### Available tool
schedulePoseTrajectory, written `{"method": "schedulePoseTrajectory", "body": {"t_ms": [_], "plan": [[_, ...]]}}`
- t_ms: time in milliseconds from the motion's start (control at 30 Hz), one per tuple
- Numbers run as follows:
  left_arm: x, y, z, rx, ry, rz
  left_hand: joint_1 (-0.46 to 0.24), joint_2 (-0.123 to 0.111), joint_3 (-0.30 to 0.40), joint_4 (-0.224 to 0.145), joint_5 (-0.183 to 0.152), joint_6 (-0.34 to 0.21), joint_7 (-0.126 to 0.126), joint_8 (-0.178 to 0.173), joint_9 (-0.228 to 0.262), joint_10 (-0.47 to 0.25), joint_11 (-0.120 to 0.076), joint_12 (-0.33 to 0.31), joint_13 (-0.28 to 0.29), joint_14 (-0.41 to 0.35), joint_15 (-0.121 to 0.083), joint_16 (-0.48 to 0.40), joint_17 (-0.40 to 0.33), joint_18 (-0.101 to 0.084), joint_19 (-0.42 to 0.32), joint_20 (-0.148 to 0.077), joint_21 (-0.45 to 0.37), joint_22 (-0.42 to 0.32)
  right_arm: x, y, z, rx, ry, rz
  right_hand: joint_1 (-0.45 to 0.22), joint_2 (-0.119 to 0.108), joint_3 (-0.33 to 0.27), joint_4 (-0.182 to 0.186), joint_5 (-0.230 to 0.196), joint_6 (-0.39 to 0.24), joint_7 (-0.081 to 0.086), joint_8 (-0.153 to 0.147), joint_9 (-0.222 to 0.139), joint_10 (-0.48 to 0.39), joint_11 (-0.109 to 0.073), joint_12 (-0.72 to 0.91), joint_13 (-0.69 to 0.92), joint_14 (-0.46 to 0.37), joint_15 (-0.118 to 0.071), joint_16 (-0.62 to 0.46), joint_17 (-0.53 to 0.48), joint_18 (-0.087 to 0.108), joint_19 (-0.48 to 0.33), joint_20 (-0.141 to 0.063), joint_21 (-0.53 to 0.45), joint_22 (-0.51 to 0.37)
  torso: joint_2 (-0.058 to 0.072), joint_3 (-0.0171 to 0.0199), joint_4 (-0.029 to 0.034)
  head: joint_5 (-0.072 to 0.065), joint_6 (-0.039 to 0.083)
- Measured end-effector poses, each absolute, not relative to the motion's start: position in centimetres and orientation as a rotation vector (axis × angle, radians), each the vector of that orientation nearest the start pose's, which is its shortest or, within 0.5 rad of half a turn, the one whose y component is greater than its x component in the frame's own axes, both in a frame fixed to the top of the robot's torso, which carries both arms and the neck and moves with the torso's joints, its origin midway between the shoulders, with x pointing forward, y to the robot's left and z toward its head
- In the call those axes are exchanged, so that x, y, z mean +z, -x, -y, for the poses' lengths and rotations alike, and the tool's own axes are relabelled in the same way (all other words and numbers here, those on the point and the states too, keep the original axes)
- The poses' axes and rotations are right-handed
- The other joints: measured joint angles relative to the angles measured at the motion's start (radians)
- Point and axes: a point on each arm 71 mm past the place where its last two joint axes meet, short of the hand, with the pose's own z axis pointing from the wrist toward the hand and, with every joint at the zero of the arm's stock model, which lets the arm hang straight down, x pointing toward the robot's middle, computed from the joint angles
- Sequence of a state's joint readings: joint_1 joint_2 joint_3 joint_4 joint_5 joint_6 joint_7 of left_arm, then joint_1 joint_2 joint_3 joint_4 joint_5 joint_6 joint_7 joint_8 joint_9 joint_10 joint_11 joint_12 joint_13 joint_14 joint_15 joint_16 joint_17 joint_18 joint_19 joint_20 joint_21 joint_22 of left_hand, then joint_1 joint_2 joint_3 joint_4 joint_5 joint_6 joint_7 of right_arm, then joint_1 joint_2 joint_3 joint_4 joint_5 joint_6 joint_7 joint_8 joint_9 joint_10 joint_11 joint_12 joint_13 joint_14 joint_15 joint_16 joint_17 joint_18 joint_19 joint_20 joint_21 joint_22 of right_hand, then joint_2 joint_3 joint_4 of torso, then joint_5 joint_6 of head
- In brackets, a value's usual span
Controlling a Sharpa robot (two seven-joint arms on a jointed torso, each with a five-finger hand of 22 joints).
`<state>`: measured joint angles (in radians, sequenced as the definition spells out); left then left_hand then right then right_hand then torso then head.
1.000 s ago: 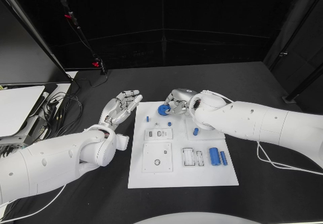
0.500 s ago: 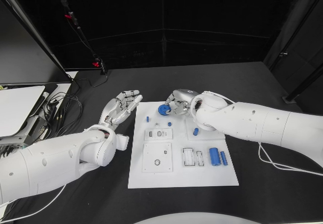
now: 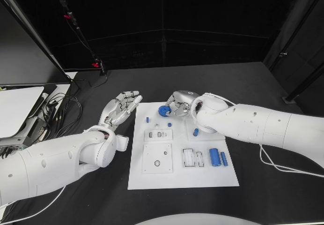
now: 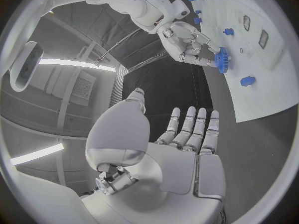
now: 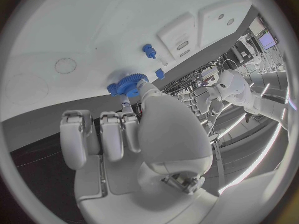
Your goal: Assemble the parts on the task board
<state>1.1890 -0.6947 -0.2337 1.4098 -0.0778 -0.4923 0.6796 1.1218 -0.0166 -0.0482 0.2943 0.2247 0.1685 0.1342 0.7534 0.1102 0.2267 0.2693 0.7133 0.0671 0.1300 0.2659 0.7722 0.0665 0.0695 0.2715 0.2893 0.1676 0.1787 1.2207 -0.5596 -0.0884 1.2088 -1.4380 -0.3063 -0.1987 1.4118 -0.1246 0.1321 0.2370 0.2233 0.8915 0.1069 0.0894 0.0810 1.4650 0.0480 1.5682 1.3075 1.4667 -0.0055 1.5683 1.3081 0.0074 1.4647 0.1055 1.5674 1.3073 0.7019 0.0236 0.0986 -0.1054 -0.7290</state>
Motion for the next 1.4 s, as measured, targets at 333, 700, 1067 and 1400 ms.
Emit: {"method": "schedulePoseTrajectory", "body": {"t_ms": [333,700,1067,1400], "plan": [[-23.60,-47.95,-17.75,-1.448,0.861,-1.337,0.000,0.000,0.000,0.000,0.000,0.000,0.000,0.004,-0.001,0.000,0.000,0.000,0.000,0.000,0.000,0.000,0.000,0.000,0.000,0.000,0.000,0.000,-21.07,-53.66,14.92,0.514,0.095,-1.711,0.000,0.000,0.002,0.004,0.000,0.005,0.004,0.000,0.001,0.000,0.000,0.000,0.000,0.000,0.000,0.000,0.000,0.000,0.000,0.000,0.000,0.000,0.000,0.0000,0.0000,-0.002,0.001],[-23.61,-47.95,-17.75,-1.447,0.861,-1.337,0.000,0.000,0.000,0.000,0.000,0.000,0.000,0.004,-0.001,0.000,0.000,0.000,0.000,0.000,0.000,0.000,0.000,0.000,0.000,0.000,0.000,0.000,-21.04,-53.64,14.73,0.492,0.085,-1.699,-0.004,0.004,-0.003,0.022,0.000,0.022,0.007,0.006,0.003,0.000,0.000,0.000,0.000,0.000,0.000,0.000,0.000,0.000,0.000,0.000,0.000,0.000,0.000,0.0001,0.0002,-0.005,0.001],[-23.62,-47.97,-17.78,-1.446,0.861,-1.337,-0.004,0.004,0.000,0.000,0.000,0.000,0.000,0.004,-0.001,0.000,0.000,0.000,0.000,0.000,0.000,0.000,0.000,0.000,0.000,0.000,0.000,0.000,-21.01,-53.60,14.96,0.481,0.077,-1.683,-0.021,0.021,0.000,0.036,0.007,0.097,0.003,0.035,0.014,0.000,0.000,0.000,0.000,0.000,0.000,0.000,0.000,0.000,0.000,0.000,0.000,0.000,0.000,0.0006,0.0008,-0.005,0.001],[-23.64,-48.01,-17.84,-1.444,0.860,-1.336,-0.004,0.004,0.000,0.000,0.000,0.000,0.000,0.004,-0.001,0.000,0.000,0.000,0.000,0.000,0.000,0.000,0.000,0.000,0.000,0.000,0.000,0.001,-21.06,-53.38,15.09,0.492,0.072,-1.669,-0.010,0.032,0.009,0.026,0.017,0.122,0.000,0.037,0.016,0.000,0.000,0.000,0.000,0.000,0.000,0.000,0.000,0.000,0.000,0.000,0.000,0.000,0.000,0.0007,0.0009,-0.006,0.003]]}}
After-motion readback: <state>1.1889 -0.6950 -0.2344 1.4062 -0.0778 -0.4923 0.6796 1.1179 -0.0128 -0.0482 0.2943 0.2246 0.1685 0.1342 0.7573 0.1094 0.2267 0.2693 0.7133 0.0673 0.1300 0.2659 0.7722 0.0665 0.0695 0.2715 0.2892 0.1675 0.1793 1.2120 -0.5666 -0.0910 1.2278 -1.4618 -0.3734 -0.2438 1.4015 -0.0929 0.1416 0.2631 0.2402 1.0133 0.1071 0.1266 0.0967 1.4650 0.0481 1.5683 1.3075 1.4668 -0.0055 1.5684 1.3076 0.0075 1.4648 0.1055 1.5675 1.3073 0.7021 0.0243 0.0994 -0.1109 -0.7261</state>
